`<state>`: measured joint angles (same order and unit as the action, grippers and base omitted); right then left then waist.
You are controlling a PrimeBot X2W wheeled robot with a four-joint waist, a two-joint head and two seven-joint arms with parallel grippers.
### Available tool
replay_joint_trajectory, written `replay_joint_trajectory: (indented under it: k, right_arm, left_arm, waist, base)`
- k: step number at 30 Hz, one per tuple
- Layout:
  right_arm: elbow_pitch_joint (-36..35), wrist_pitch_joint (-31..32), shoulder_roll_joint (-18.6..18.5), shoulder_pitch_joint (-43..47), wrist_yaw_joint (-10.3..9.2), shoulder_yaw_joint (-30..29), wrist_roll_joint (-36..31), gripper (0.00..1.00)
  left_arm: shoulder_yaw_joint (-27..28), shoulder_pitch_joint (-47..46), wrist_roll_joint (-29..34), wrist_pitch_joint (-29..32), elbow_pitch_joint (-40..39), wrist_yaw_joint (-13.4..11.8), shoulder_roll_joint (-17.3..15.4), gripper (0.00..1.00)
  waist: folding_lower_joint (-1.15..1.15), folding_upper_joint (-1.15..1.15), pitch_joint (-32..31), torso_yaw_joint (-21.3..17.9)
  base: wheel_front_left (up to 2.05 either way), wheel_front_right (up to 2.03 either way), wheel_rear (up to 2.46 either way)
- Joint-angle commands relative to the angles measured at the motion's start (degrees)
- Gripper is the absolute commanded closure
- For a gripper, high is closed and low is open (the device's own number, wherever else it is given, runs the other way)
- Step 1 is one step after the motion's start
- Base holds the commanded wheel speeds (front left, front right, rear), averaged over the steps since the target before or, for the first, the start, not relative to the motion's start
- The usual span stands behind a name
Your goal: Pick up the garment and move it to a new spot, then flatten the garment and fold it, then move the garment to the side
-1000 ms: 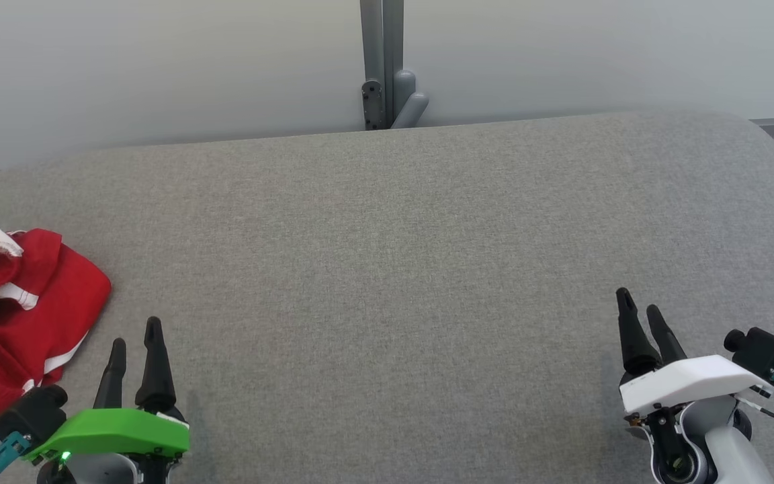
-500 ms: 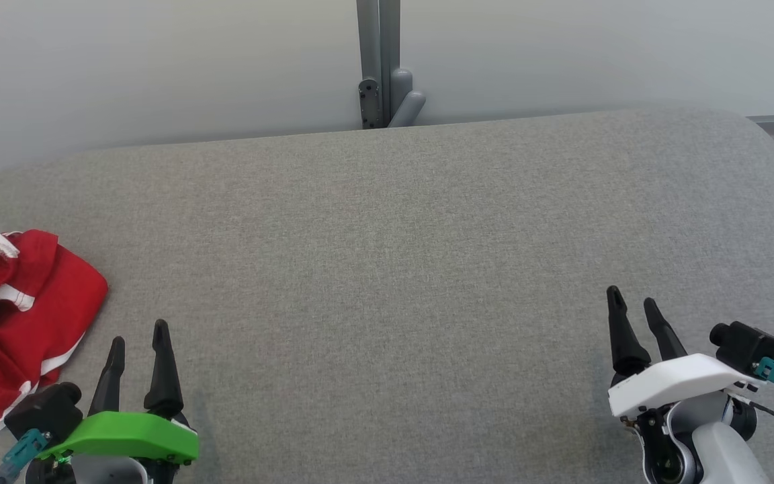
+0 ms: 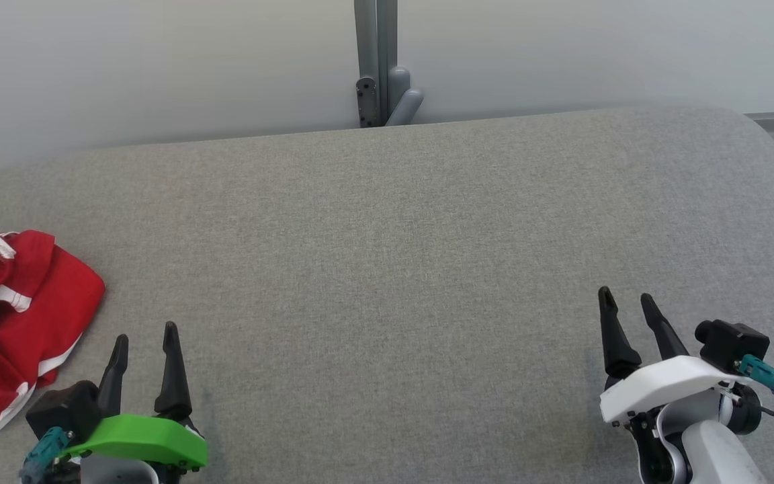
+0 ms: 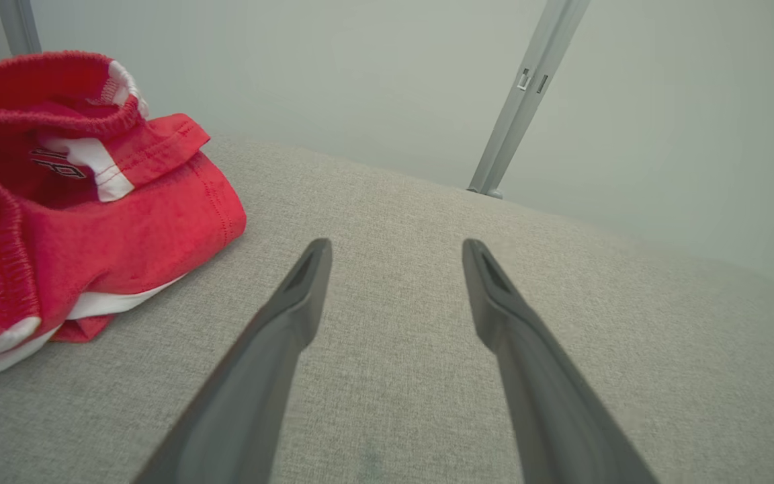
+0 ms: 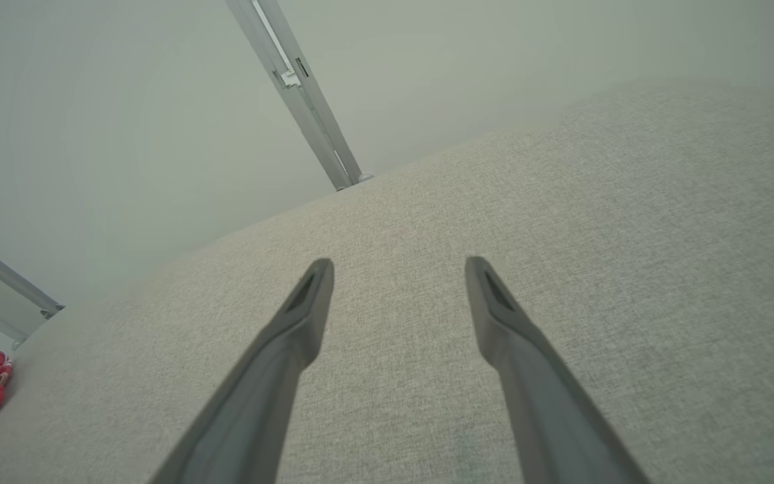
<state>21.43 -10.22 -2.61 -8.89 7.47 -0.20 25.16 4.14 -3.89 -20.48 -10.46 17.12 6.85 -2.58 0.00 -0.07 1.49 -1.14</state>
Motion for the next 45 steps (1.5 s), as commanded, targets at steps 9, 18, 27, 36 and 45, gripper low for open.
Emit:
replay_joint_trajectory:
  k: [9,18,27,36,45]
  right_arm:
    - [0.0,-1.7,-0.3,-1.2,0.03,0.4,-6.7,0.00]
    - [0.3,-2.8,-0.4,-0.9,0.03,0.7,-11.4,0.00]
    - [0.8,-3.8,-0.4,-0.7,0.03,0.6,-15.3,0.00]
    - [0.9,-4.7,-0.4,-1.0,0.03,0.5,-18.9,0.00]
    - [1.3,-5.0,-0.4,-1.0,0.03,1.3,-20.7,0.00]
  left_arm:
    - [-0.2,1.0,6.1,-1.5,0.3,-0.6,-0.4,0.00]
    - [0.0,1.3,10.4,-2.6,0.0,-1.3,-0.4,0.00]
    - [0.3,1.8,13.9,-3.5,0.5,-1.8,-0.5,0.00]
    - [0.2,1.8,17.2,-4.4,0.4,-2.0,-0.5,0.00]
    - [0.3,1.9,17.6,-4.8,0.6,-2.2,-0.5,0.00]
  waist:
    - [0.00,0.05,0.0,-0.1]
    - [0.00,0.06,-0.1,-0.1]
    - [0.00,0.06,0.0,-0.3]
    - [0.00,0.07,0.2,-0.3]
    - [0.00,0.07,0.5,1.2]
  base:
    - [0.00,0.00,0.00]
    - [0.00,0.00,0.00]
    - [0.00,0.00,0.00]
    - [0.00,0.00,0.00]
    - [0.00,0.00,0.00]
